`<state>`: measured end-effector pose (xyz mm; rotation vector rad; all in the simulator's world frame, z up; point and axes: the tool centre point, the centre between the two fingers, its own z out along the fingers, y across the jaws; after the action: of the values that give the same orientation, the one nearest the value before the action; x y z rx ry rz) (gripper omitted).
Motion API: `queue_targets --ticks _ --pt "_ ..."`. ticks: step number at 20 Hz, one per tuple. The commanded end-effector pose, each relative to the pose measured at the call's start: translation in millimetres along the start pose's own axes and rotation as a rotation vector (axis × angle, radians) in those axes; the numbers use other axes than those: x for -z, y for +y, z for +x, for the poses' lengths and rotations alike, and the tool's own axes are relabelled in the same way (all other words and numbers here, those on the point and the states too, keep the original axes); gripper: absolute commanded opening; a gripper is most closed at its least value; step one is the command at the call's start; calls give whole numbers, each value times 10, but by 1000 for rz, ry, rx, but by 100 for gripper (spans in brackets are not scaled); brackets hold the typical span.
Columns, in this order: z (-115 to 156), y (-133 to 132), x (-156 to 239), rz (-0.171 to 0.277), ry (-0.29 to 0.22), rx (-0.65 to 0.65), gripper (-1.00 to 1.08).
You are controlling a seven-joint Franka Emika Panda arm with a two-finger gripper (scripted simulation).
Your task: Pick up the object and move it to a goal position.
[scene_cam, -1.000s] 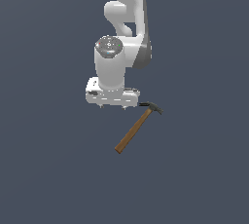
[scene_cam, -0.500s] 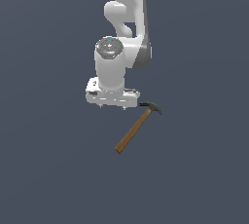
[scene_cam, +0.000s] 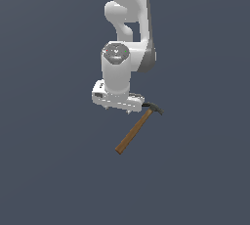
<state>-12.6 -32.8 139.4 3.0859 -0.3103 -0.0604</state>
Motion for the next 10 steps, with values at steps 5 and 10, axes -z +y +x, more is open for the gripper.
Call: queue_targets --ticks 5,10 --pt "-22 -216 -156 13 6 -134 100" --pt "-48 -396 -290 24 11 -252 100"
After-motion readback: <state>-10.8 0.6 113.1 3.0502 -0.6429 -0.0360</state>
